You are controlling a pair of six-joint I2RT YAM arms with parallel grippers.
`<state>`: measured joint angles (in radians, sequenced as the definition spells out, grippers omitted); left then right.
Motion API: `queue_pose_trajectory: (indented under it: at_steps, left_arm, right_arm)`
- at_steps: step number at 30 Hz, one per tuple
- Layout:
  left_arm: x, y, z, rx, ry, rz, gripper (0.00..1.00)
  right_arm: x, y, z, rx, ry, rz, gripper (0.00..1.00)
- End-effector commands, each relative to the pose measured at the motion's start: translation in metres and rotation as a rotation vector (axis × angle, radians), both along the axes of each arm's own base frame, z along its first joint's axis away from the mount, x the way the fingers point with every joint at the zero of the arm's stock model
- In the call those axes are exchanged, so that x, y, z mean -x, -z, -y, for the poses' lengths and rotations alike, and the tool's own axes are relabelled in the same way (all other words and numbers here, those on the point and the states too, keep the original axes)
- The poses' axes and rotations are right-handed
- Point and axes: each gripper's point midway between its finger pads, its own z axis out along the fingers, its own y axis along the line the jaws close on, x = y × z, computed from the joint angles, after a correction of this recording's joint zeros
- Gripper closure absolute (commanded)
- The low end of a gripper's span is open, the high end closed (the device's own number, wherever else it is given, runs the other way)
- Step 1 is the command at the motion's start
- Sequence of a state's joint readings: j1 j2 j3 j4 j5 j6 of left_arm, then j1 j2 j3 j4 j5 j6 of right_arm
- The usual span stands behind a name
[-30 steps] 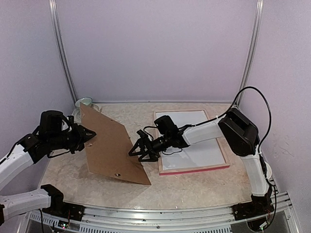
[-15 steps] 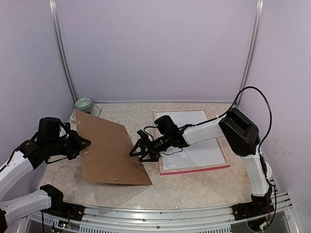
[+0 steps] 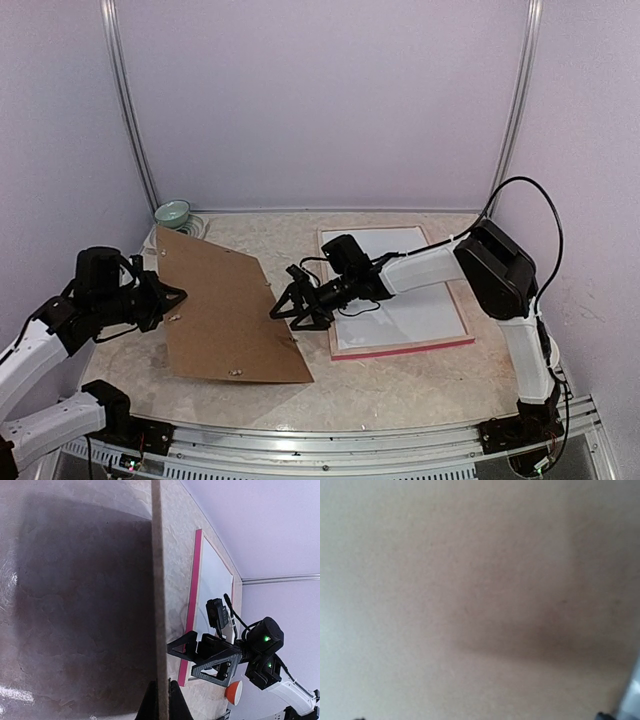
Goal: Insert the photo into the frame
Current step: Pick up the backboard from the center of the board.
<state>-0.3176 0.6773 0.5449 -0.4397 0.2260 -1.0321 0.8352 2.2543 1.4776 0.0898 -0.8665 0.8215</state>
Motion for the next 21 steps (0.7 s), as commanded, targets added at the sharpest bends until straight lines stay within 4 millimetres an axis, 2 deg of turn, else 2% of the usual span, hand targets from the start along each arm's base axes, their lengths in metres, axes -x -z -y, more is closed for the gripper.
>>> queue_pose_trajectory:
  at_steps: [1,7,13,16,21]
  left_arm:
    - [-0.008,-0.033,0.001,0.046,0.007,0.152,1.0]
    - [-0.008,-0.057,0.002,0.077,0.015,0.264,1.0]
    - [-0.007,-0.081,0.009,0.098,0.069,0.375,1.0]
    - [-0.004,-0.099,0.016,0.105,0.122,0.473,1.0]
    - [0.01,-0.135,0.027,0.109,0.232,0.73,1.0]
  right_arm:
    - [-0.02,-0.032,0.019,-0.034,0.036,0.057,0.01]
    - [-0.032,-0.067,0.035,-0.11,0.048,0.106,0.01]
    - [-0.036,-0.1,0.043,-0.179,0.034,0.167,0.01]
    - [-0.042,-0.112,0.05,-0.198,0.033,0.198,0.01]
    - [-0.059,-0.139,0.074,-0.181,0.062,0.327,0.01]
